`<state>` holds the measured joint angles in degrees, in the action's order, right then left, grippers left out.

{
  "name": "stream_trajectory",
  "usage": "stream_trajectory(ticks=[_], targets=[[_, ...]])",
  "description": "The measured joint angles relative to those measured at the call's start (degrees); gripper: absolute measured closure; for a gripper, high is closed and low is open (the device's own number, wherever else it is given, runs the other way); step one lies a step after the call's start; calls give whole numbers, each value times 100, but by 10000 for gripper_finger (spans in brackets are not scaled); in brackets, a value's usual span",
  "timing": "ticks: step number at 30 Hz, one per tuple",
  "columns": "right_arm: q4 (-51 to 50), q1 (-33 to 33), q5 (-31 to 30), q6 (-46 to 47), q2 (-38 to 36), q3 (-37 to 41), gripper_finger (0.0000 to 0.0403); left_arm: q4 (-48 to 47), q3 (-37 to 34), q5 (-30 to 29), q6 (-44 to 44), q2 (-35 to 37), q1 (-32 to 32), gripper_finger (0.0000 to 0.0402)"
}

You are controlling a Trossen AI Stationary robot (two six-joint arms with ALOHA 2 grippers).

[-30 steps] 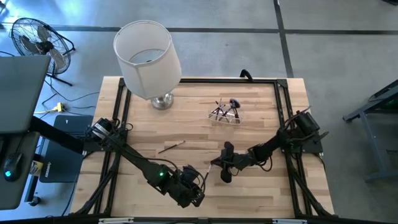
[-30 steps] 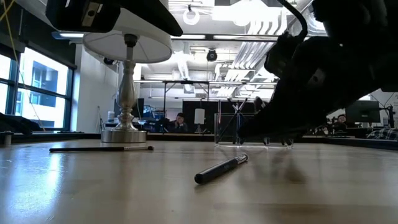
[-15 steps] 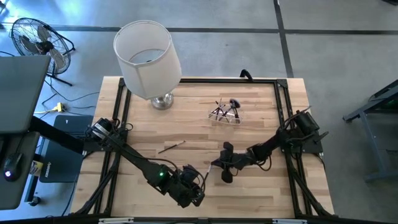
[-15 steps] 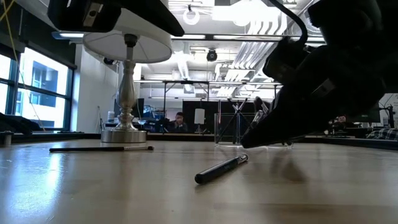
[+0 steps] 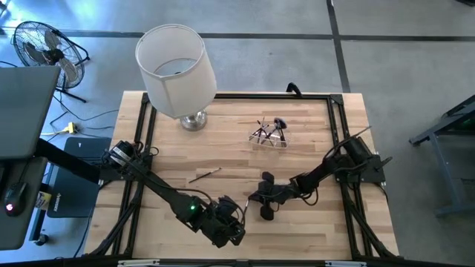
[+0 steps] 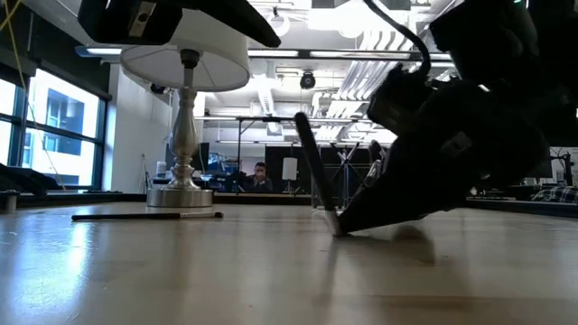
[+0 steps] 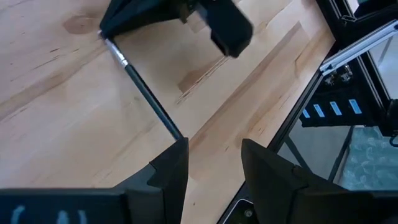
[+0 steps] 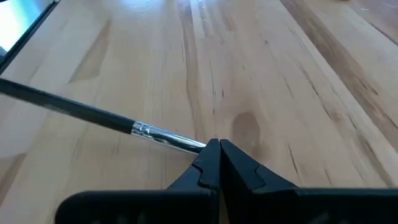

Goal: Pick & Place Makeup Supplies
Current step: Put the makeup brush into the transparent organizer

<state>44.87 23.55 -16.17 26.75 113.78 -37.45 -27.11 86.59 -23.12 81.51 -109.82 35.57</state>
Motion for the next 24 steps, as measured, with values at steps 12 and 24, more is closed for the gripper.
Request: stream_trajectory(ticks=[12, 24], targets=[[-458, 15, -249, 164, 162, -280, 403, 22, 0, 115, 25, -54, -97, 254], [-428, 22, -146, 148, 168, -268, 403, 0, 4, 1909, 602, -395, -912, 254]])
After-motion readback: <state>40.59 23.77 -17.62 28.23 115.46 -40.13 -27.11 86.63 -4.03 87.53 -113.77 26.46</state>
